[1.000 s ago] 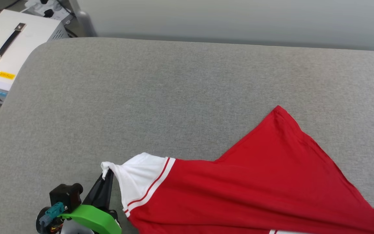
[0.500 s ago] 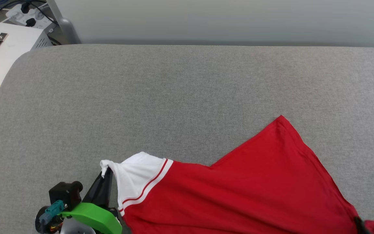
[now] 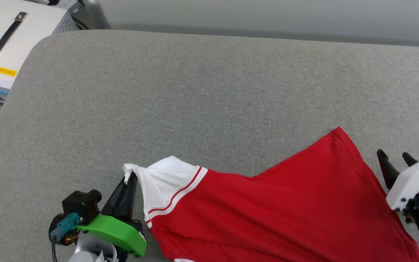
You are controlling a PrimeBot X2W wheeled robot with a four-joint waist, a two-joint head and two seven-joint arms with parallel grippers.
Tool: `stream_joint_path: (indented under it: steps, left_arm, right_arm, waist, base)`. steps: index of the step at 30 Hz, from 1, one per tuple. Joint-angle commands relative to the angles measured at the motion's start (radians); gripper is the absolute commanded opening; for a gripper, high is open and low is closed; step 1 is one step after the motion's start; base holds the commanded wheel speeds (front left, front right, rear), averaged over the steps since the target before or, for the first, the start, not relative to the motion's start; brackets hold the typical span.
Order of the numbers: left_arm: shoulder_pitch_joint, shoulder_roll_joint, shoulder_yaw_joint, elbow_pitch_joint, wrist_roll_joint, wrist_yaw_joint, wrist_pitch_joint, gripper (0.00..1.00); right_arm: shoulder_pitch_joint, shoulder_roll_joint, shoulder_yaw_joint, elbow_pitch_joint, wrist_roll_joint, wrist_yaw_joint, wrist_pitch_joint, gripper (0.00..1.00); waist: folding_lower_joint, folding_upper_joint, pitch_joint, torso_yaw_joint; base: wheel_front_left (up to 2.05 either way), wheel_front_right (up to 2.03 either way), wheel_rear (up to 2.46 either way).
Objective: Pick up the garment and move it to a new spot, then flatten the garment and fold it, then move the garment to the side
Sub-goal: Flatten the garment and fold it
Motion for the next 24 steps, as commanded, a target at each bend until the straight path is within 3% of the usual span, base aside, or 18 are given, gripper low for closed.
stream_joint_path:
  steps: [1, 5, 9, 19, 20, 22, 24]
  left_arm:
    - [-0.022, -0.006, -0.001, -0.002, 0.007, -0.004, -0.006, 0.0]
    - [-0.045, -0.012, -0.017, 0.001, 0.009, -0.013, -0.011, 0.0]
    - [-0.077, -0.02, -0.035, 0.01, 0.009, -0.026, -0.018, 0.0]
    - [-0.143, -0.039, -0.064, 0.055, 0.005, -0.05, -0.051, 0.0]
    - [-0.144, -0.041, -0.066, 0.062, 0.004, -0.051, -0.054, 0.0]
    - [-0.147, -0.043, -0.067, 0.074, 0.001, -0.053, -0.06, 0.0]
    - [-0.151, -0.042, -0.064, 0.091, -0.002, -0.054, -0.068, 0.0]
  right_arm:
    - [-0.057, -0.031, 0.032, 0.02, 0.013, -0.001, 0.061, 1.0]
    - [-0.182, -0.121, 0.155, 0.064, 0.043, -0.001, 0.285, 1.0]
    - [-0.277, -0.174, 0.24, 0.098, 0.057, -0.001, 0.444, 1.0]
    - [-0.331, -0.21, 0.369, 0.242, 0.103, -0.001, 0.583, 1.0]
    - [-0.314, -0.208, 0.382, 0.265, 0.116, -0.001, 0.618, 0.8]
    - [-0.288, -0.203, 0.4, 0.287, 0.139, -0.001, 0.668, 0.0]
    - [-0.272, -0.201, 0.414, 0.277, 0.17, -0.001, 0.701, 0.0]
  waist:
    - [0.0, -0.0001, 0.028, 0.027]
    - [0.0, -0.0001, 0.053, 0.052]
    - [0.0, -0.0001, 0.082, 0.082]
    - [0.0, -0.0001, 0.142, 0.122]
    - [0.0, -0.0001, 0.143, 0.123]
    - [0.0, -0.0001, 0.145, 0.123]
    - [0.0, -0.0001, 0.145, 0.117]
  base:
    - [0.0, 0.0, 0.0]
    - [0.0, 0.0, 0.0]
    - [0.0, 0.0, 0.0]
    - [0.0, 0.0, 0.0]
    - [0.0, 0.0, 0.0]
    - [0.0, 0.0, 0.0]
    - [0.0, 0.0, 0.0]
